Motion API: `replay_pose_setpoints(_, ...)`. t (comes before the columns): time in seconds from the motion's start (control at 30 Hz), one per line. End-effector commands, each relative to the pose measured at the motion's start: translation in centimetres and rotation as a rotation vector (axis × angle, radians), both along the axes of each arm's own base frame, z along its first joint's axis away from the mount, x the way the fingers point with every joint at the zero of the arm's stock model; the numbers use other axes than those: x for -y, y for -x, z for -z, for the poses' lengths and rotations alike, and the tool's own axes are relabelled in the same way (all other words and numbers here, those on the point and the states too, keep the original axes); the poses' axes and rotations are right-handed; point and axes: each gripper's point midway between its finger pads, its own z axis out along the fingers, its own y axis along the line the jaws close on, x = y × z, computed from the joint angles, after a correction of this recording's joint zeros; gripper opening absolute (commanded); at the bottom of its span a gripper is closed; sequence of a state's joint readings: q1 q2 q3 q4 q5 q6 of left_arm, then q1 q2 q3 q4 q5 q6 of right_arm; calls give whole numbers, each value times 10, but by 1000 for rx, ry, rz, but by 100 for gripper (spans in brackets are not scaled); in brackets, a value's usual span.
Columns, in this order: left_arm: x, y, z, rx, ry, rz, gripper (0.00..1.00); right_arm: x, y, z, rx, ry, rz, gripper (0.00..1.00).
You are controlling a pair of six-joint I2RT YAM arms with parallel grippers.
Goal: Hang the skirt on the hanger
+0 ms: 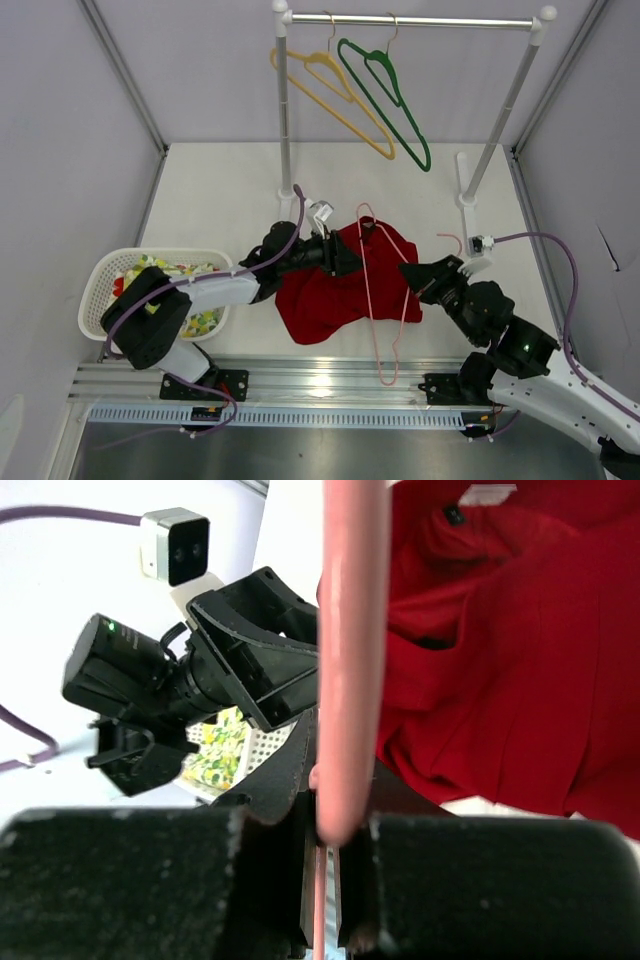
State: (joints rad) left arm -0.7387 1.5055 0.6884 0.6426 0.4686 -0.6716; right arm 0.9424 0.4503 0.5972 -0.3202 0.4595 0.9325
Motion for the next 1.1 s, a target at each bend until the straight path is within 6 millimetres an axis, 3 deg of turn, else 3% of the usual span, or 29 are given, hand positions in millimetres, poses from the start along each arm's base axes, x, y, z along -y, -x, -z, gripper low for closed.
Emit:
replay_pose_setpoints(0.0, 0, 3, -34, 85, -1, -2, 57, -7, -4, -37, 158, -6, -29, 0)
replay_pose_setpoints(0.03, -4, 2, -47, 109, 5, -21, 58, -7, -5, -36, 180, 29, -34, 0)
replay_pose_setpoints(0.13, -19, -6, -57, 140, -63, -103, 62, -10, -4, -43, 248, 74, -64, 0)
replay_pose_setpoints(0.27, -49, -11, -107, 251, -94, -227, 66, -20, -1, -52, 329, 96, -122, 0)
replay_pose_setpoints(0.4, -76, -15, -142, 317, -190, -316, 67, -43, 4, -67, 429, 123, -232, 0)
replay_pose_setpoints(0.43, -84, -13, -146, 318, -228, -325, 67, -50, 5, -66, 441, 135, -269, 0)
replay_pose_setpoints(0.53, -100, -4, -186, 449, -248, -320, 70, -62, 7, -71, 490, 173, -338, 0)
replay_pose_setpoints(0.63, -105, 6, -200, 541, -290, -258, 73, -76, 10, -74, 525, 203, -432, 0)
replay_pose_setpoints(0.87, -83, 36, -179, 605, -369, 77, 73, -100, 30, -85, 596, 211, -700, 0)
replay_pose_setpoints(0.97, -74, 45, -164, 578, -369, 201, 72, -98, 34, -93, 618, 187, -800, 0)
replay_pose_setpoints(1.07, -65, 54, -162, 560, -342, 294, 72, -96, 33, -98, 619, 168, -869, 0)
